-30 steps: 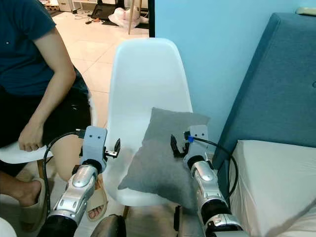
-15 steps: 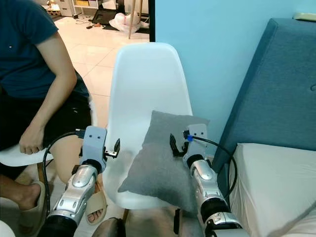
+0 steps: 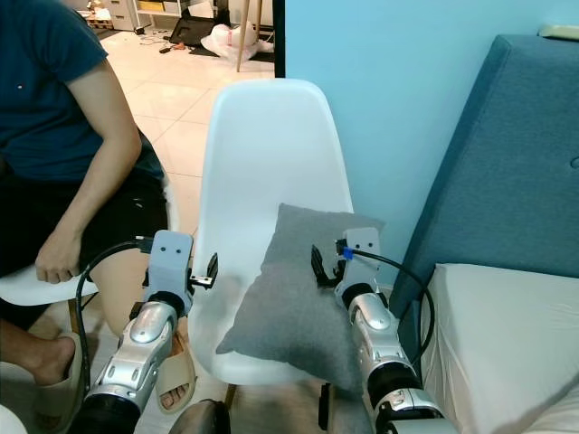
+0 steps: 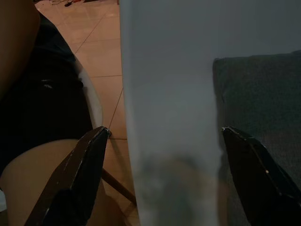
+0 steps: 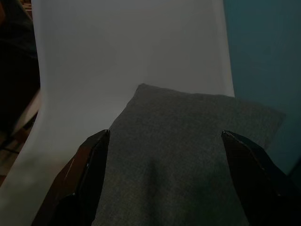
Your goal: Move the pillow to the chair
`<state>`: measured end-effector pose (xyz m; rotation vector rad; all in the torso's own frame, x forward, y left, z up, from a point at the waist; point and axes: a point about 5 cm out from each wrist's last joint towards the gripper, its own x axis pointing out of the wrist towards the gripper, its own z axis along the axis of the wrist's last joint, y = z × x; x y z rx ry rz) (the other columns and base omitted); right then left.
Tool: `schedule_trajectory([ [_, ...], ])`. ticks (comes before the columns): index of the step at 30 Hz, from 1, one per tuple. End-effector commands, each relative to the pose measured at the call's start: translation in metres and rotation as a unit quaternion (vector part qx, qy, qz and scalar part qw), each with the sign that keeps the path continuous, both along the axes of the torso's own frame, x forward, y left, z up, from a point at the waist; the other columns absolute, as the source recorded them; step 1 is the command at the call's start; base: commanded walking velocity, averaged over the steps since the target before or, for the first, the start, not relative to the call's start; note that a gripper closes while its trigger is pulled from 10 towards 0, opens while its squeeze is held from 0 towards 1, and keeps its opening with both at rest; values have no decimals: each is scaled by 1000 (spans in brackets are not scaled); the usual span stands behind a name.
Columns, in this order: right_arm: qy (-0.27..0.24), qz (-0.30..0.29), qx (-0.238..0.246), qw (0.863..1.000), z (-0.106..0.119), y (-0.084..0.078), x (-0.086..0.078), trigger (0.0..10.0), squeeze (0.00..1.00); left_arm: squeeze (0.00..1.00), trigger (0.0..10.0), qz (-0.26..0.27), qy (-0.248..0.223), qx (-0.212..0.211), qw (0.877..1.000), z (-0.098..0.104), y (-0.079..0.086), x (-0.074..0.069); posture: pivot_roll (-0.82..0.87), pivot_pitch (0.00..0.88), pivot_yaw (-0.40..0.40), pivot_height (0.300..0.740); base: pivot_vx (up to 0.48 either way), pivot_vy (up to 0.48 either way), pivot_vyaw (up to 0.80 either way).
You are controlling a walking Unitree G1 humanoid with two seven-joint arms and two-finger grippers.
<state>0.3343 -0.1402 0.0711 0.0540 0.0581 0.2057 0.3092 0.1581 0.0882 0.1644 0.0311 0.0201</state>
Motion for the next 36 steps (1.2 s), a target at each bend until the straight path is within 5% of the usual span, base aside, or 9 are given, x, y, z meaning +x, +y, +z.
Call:
schedule_trajectory([
  [1,1,-3,6,1000,-1,0,0,10000,0,0,10000,5,2,0,1000,-2,3,-1,22,27,-54,625,0,0,0],
  [8,-1,-4,8,1000,-1,0,-1,10000,0,0,10000,6,4,2,1000,-2,6,-1,15,34,-45,625,0,0,0],
  [36,-7,-14,9,1000,-2,-5,-4,10000,0,0,10000,-1,6,2,1000,-3,3,0,5,44,-36,740,0,0,0],
])
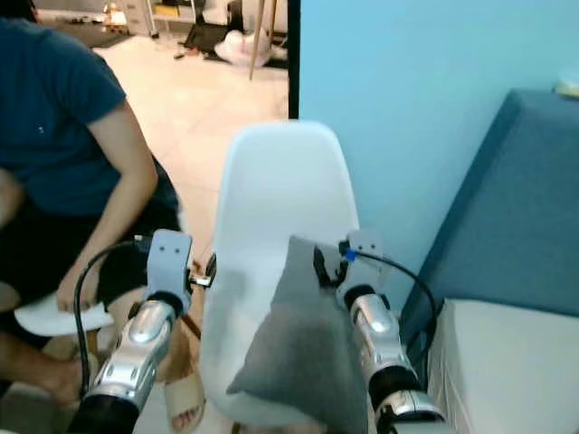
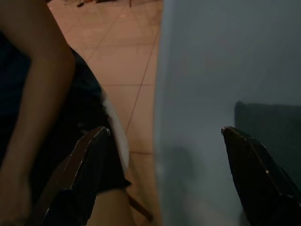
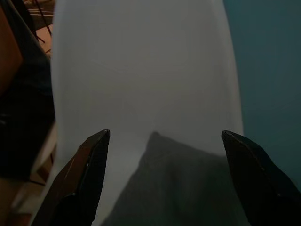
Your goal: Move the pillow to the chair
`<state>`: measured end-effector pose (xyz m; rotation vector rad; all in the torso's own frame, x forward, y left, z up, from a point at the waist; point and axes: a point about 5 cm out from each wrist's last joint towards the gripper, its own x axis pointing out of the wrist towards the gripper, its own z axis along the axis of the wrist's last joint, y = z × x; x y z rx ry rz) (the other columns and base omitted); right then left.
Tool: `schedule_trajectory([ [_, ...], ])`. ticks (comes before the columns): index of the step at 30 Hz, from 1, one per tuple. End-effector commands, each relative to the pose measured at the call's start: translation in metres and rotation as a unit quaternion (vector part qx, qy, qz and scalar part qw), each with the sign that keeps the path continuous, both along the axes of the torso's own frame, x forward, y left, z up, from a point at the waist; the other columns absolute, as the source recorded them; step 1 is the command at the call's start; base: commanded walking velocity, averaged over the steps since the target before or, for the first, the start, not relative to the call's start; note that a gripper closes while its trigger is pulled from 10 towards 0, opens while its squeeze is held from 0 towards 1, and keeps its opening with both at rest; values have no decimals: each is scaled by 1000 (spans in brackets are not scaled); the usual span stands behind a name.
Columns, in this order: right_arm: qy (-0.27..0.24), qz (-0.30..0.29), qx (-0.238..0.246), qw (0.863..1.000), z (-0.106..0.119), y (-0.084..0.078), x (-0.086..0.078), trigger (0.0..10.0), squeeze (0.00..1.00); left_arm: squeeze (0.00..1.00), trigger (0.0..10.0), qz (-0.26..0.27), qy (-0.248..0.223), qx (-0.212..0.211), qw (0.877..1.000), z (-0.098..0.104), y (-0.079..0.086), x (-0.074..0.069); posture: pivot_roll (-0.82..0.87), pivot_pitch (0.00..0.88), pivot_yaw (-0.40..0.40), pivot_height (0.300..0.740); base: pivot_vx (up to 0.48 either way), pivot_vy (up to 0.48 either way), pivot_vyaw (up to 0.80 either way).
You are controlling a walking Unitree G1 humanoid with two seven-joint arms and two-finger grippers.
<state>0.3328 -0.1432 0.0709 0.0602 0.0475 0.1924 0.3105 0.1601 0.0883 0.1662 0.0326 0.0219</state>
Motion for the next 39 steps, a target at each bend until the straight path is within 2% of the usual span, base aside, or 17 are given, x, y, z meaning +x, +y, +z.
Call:
schedule_trajectory([
  [1,-2,-7,5,1000,-1,-2,-2,10000,0,0,10000,-2,6,2,1000,-4,1,-2,5,44,-36,740,0,0,0],
  [18,3,-14,8,1000,-7,-3,-7,10000,0,0,10000,-13,15,8,1000,-7,0,-2,1,47,-23,740,0,0,0],
  [20,16,-17,0,1000,-11,-3,-9,10000,0,0,10000,-19,31,5,999,-13,0,-2,2,45,-24,740,0,0,0],
  [22,53,-9,-16,998,-22,-2,-12,10000,0,0,10000,-16,53,2,998,-23,2,-5,-2,42,-22,740,0,0,0],
  [24,89,0,-38,995,-34,1,-16,10000,0,0,10000,-3,70,17,997,-33,6,-9,-7,42,-22,740,0,0,0],
  [28,119,-4,-55,991,-45,-2,-22,10000,0,0,10000,6,89,22,996,-41,10,-13,-4,41,-24,740,0,0,0],
  [32,149,-17,-63,987,-57,-7,-30,10000,0,0,10000,19,130,21,991,-56,20,-22,12,32,-32,740,0,0,0],
  [39,148,-18,-67,986,-59,-7,-33,10000,0,0,10000,42,109,19,993,-56,28,-26,10,26,-26,740,0,0,0],
])
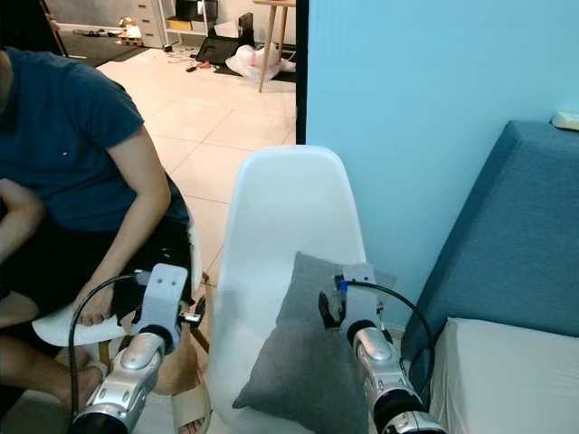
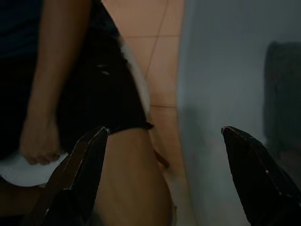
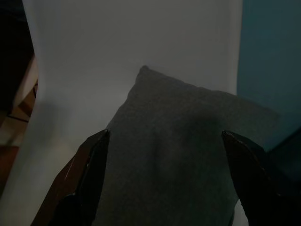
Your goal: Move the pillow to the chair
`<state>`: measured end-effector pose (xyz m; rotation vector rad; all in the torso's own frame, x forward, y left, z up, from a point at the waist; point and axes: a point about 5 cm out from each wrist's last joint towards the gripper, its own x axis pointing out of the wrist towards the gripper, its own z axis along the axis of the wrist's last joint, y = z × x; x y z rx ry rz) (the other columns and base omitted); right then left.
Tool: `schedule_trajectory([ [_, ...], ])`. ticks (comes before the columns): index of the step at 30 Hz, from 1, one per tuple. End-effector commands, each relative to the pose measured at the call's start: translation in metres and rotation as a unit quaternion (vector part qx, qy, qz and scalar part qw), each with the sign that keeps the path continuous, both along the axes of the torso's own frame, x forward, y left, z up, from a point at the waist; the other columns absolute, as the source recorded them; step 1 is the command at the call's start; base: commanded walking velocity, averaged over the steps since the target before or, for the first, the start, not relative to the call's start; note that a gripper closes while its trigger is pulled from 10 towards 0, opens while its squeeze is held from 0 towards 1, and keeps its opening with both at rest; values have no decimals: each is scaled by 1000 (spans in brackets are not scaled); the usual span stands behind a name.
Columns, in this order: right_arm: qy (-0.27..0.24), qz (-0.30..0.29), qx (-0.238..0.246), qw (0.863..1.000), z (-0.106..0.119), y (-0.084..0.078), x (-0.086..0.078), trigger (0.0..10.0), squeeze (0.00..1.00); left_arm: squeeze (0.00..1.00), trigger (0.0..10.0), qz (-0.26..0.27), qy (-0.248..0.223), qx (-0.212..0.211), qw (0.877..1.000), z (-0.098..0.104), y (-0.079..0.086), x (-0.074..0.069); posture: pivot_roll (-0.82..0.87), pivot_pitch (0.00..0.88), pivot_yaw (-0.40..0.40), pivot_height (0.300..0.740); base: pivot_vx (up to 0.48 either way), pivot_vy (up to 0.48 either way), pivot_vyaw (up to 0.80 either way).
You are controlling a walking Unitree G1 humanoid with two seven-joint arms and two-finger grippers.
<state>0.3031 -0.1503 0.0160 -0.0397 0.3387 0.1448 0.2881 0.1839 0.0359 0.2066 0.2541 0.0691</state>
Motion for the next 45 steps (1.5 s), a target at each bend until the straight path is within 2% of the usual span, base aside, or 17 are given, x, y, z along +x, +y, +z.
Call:
schedule_trajectory([
  [1,2,-1,-4,1000,-3,1,-3,10000,0,0,10000,10,-6,-3,1000,-2,5,-3,8,23,-27,740,0,0,0],
  [7,-19,3,5,1000,2,4,-1,10000,0,0,10000,11,-20,-8,1000,1,4,-3,4,20,-28,740,0,0,0],
  [27,-26,19,14,999,4,14,-1,10000,0,0,10000,7,-38,-4,999,5,1,0,8,19,-35,740,0,0,0],
  [31,-31,18,38,999,6,14,0,10000,0,0,10000,4,-39,-2,999,6,0,1,5,22,-32,740,0,0,-800],
  [45,-46,16,32,998,11,11,2,10000,0,0,10000,-1,-43,-1,999,8,-2,2,2,32,-33,740,0,0,-800],
])
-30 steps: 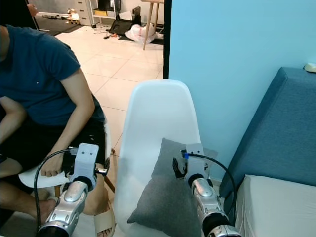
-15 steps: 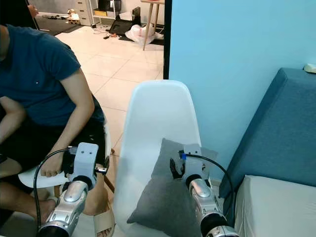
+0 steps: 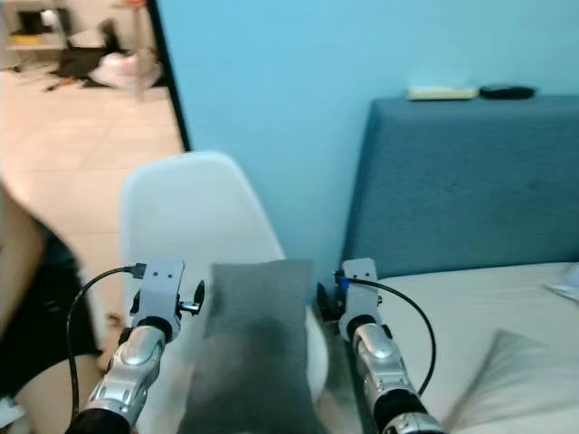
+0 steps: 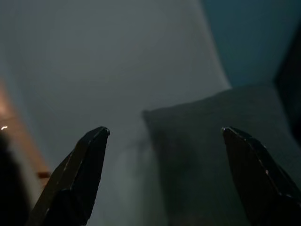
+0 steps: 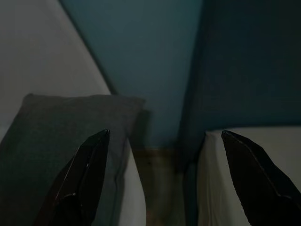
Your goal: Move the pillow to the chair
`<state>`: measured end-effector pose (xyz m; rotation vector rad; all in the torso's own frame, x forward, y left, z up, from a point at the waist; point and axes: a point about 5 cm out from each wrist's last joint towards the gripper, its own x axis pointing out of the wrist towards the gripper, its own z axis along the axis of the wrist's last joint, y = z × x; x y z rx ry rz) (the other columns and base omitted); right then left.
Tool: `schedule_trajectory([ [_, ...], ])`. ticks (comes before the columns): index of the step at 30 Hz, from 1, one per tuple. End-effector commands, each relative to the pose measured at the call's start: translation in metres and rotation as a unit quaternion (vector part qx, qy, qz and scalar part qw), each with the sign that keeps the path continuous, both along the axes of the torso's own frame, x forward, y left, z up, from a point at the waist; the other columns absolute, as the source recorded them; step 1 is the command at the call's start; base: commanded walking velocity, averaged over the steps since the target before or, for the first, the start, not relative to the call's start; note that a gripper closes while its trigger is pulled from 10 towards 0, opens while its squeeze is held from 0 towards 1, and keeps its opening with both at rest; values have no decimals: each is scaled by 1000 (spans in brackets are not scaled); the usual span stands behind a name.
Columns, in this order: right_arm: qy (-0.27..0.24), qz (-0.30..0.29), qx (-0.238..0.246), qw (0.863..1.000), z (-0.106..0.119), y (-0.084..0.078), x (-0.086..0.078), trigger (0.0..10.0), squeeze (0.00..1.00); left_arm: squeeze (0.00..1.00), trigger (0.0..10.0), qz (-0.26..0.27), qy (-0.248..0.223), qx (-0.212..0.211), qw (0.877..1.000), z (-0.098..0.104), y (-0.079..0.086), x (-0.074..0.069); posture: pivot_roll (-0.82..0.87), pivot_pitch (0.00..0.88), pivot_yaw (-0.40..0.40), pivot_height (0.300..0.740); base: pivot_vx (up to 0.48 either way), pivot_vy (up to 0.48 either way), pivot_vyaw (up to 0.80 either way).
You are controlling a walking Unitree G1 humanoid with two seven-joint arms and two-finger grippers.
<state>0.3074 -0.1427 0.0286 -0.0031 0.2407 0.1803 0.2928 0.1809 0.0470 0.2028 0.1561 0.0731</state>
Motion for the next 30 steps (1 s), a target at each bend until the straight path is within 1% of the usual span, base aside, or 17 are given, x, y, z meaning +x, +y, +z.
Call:
schedule_trajectory([
  [1,0,2,8,1000,-1,4,-2,10000,0,0,10000,2,6,-1,1000,-3,1,-3,2,35,-36,740,0,0,-800],
  [11,-5,6,9,1000,2,5,0,10000,0,0,10000,6,5,-3,1000,-4,1,-3,-4,43,-41,740,0,0,-800],
  [23,-7,5,8,1000,2,2,-1,10000,0,0,10000,2,7,-8,1000,-5,-3,-4,-14,46,-41,740,0,0,-800],
  [30,-10,7,10,1000,6,4,3,10000,0,0,10000,1,7,-9,1000,-5,-4,-4,-16,47,-45,740,0,0,-800],
])
